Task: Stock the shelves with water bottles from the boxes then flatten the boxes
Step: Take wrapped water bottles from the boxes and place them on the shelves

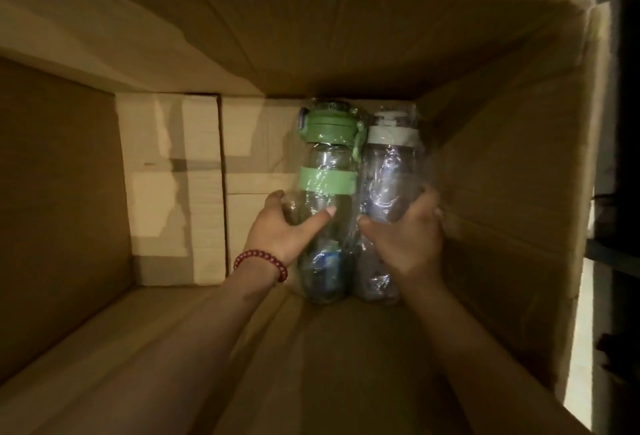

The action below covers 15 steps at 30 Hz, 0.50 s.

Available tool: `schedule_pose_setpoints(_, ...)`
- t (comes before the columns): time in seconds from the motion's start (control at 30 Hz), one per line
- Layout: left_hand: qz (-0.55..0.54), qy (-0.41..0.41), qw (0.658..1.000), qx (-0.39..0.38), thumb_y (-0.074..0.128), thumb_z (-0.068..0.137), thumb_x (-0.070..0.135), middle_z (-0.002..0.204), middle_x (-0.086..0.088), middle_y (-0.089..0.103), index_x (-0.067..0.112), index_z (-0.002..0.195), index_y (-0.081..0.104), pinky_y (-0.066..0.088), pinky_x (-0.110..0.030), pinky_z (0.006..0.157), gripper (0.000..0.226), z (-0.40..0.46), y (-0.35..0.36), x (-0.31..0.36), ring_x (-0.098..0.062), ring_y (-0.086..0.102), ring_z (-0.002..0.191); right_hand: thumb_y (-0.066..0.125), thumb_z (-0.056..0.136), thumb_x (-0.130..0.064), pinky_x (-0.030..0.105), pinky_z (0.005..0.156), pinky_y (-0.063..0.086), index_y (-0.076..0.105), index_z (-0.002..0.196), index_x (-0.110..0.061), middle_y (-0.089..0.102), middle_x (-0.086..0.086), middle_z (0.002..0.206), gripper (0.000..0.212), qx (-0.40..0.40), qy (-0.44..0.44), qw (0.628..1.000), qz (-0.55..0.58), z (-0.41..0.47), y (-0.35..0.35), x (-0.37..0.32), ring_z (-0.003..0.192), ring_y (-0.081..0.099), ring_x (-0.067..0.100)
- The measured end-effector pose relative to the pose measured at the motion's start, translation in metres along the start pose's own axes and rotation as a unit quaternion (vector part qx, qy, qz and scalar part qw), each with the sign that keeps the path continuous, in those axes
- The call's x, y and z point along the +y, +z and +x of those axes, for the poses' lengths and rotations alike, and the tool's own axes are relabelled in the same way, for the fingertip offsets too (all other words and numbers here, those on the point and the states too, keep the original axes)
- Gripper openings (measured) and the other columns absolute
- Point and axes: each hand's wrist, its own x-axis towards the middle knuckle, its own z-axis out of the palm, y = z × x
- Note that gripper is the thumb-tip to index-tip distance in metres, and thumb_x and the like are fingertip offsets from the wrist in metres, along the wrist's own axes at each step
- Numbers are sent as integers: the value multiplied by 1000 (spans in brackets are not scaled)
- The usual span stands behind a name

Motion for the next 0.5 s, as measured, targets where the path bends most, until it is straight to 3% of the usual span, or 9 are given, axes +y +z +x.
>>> schedule_pose_setpoints(0.1, -13, -3, 1000, 10, 78, 66, 49, 96, 16, 51, 20, 133, 39, 45, -24, 75, 82, 8, -2, -4, -2, 52, 82, 85, 65, -20, 35, 79, 54, 29, 135, -9, 58, 7, 107, 90, -67, 50, 992, 94, 7, 2, 2, 96, 62, 25)
schedule_pose_setpoints(0.17, -11, -23, 1000, 16, 81, 55, 55, 101, 10, 59, 19, 127, 45, 48, -27, 78, 88, 16, -8, -12, -8, 57, 88, 85, 55, -41, 37, 77, 57, 38, 133, -18, 59, 4, 110, 94, -128, 39, 988, 74, 6, 13, 0, 98, 62, 25)
schedule_pose_setpoints(0.27, -2, -50, 999, -13, 78, 32, 74, 114, 4, 63, 19, 125, 51, 52, -35, 86, 111, 20, -20, -17, -18, 60, 102, 75, 38, -69, 45, 88, 52, 35, 132, -33, 46, 4, 129, 108, -159, 29, 986, 39, 9, 30, 0, 117, 50, 26)
schedule_pose_setpoints(0.3, -10, -57, 998, -20, 78, 30, 74, 114, 4, 63, 19, 124, 53, 51, -37, 88, 112, 21, -23, -19, -18, 60, 103, 76, 42, -69, 45, 94, 48, 34, 132, -33, 37, 2, 132, 105, -161, 30, 986, 22, 10, 32, -3, 122, 41, 25)
schedule_pose_setpoints(0.37, -47, -76, 996, -8, 85, 46, 57, 107, 7, 61, 17, 119, 52, 49, -32, 85, 90, 20, -27, -25, -13, 58, 96, 79, 57, -59, 36, 94, 40, 32, 128, -30, 23, -1, 126, 90, -163, 21, 986, -8, 9, 32, -6, 119, 28, 18)
schedule_pose_setpoints(0.43, -79, -76, 994, 11, 86, 59, 36, 102, 8, 56, 20, 114, 46, 45, -27, 77, 71, 18, -27, -30, -8, 53, 87, 80, 66, -46, 26, 81, 37, 25, 125, -26, 25, 0, 124, 83, -177, 13, 984, 15, 7, 38, -7, 114, 31, 17)
schedule_pose_setpoints(0.5, -94, -73, 992, 29, 86, 60, 32, 118, 1, 55, 18, 122, 42, 45, -27, 80, 77, 16, -27, -31, -14, 55, 97, 80, 71, -36, 22, 70, 39, 17, 118, -27, 37, 6, 126, 79, -198, 21, 978, 64, 2, 48, -10, 108, 44, 19)
